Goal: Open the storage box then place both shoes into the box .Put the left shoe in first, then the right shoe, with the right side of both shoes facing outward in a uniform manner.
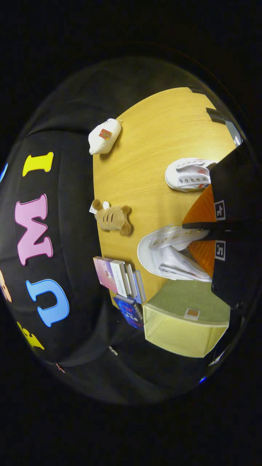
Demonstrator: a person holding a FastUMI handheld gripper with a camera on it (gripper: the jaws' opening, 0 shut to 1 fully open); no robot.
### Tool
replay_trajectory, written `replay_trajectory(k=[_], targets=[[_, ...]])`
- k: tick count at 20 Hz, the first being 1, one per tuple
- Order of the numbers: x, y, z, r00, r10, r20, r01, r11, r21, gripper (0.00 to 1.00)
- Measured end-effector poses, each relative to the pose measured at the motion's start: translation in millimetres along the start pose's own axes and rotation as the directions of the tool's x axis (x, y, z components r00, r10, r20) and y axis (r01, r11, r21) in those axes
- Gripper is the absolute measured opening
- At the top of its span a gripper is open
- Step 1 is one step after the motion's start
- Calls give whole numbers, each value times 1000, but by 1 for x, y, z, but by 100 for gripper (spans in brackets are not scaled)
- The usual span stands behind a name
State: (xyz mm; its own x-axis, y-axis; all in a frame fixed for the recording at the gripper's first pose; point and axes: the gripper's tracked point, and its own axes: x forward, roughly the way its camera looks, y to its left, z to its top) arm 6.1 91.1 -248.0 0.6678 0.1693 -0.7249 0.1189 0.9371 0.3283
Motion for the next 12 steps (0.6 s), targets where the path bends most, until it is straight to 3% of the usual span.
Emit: replay_trajectory(k=[4,7,12], targets=[[-23,77,30,994,107,-11,-107,994,22,5],[-23,138,27,978,192,-85,-186,980,78,5],[7,208,-15,944,210,-255,-195,977,84,5]])
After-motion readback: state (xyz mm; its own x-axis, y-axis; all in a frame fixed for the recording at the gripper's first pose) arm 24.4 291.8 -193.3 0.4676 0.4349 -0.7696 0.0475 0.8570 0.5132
